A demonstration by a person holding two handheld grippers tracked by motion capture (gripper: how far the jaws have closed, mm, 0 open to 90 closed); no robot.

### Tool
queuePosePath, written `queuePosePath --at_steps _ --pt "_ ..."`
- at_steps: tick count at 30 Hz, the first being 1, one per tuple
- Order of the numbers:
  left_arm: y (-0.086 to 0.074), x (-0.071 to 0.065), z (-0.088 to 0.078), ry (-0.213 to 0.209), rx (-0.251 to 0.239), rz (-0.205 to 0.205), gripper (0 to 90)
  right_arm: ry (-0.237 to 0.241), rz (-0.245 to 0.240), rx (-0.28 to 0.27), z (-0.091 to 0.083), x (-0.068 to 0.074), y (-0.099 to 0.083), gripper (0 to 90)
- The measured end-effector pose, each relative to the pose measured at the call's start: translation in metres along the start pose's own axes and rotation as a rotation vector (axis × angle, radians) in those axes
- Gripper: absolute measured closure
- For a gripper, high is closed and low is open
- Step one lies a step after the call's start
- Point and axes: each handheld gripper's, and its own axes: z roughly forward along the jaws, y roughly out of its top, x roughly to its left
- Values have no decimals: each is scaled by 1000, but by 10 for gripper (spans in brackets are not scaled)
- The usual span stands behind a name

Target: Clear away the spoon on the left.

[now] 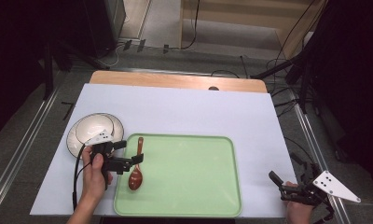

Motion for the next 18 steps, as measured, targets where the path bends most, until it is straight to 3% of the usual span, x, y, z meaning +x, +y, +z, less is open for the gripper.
queuePosePath --at_steps 6,9,10,11,14,18 --pt "-1 3 -13 25 -41 27 0 1 0 0 0 0 0 0" --pt "-3 4 -17 95 -48 32 139 1 -1 2 0 0 0 0" --pt "-4 5 -18 101 -53 35 130 1 0 2 0 0 0 0" --pt "-5 6 -20 94 -56 31 124 1 0 2 0 0 0 0" --pt "-6 10 -26 22 -60 18 14 3 0 0 0 0 0 0" --pt "-8 10 -35 6 -78 25 0 2 4 -2 0 0 0 0"
